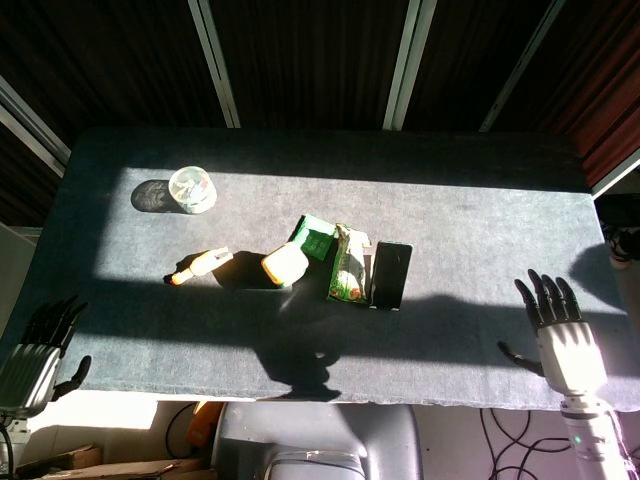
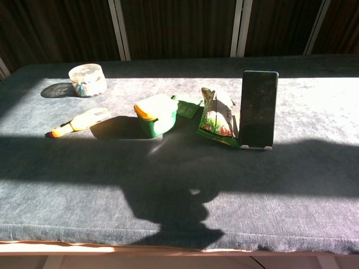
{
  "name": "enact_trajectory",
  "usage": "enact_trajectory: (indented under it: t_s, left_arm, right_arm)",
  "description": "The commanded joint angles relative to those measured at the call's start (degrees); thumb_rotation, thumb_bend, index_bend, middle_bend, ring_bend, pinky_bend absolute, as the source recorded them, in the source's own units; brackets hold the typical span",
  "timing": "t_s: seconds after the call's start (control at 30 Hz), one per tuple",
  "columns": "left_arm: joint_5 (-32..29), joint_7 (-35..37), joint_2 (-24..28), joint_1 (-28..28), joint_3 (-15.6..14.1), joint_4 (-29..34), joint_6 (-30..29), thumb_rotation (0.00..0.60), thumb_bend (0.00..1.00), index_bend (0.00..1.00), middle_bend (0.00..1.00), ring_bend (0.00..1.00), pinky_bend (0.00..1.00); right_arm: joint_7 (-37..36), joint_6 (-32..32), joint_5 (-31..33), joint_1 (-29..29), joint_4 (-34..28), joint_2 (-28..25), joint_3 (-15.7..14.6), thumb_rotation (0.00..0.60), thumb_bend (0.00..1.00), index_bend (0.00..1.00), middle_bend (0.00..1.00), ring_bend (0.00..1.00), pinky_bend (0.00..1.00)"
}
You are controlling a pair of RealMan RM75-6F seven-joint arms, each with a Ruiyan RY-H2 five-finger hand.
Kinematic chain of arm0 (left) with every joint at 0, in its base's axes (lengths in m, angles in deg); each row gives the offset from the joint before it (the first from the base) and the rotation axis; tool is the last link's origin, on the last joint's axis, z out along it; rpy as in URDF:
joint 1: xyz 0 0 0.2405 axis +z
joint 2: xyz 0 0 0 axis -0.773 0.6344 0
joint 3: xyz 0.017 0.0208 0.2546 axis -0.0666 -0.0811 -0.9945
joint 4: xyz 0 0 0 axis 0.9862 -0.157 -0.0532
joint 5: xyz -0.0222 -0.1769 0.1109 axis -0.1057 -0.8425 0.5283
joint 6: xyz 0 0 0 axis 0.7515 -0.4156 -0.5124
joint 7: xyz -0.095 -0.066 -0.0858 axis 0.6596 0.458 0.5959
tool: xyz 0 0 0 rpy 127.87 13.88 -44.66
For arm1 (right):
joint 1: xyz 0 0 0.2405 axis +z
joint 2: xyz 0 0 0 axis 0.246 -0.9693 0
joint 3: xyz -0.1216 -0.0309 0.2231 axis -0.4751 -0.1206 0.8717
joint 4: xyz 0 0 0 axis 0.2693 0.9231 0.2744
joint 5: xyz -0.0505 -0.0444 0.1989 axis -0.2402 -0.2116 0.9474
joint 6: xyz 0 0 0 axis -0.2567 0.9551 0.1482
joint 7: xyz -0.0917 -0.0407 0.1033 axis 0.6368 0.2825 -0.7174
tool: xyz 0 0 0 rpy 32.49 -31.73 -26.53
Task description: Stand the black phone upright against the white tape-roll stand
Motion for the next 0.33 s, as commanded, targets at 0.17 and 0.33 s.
enact_trajectory:
  t_s: [0.17, 0.33]
  left_arm:
    - [1.18, 0.33, -0.28, 0.42, -0.38, -0.40, -1.05, 0.600, 0.41, 0.00, 0.00, 0.00, 0.05]
    - [0.99, 0.28, -0.30, 0.52, -0.21, -0.50, -1.22, 0.600, 0.41, 0.00, 0.00, 0.00, 0.05]
  right_arm:
    - [3.65, -10.04, 7.01, -0.23, -5.98, -4.28, 1.25, 0.600, 0.30, 0.00, 0.00, 0.05, 0.17]
    - [4.12, -10.45, 6.49, -0.66, -6.84, -4.60, 1.86, 0.600, 0.30, 0.00, 0.00, 0.05, 0.17]
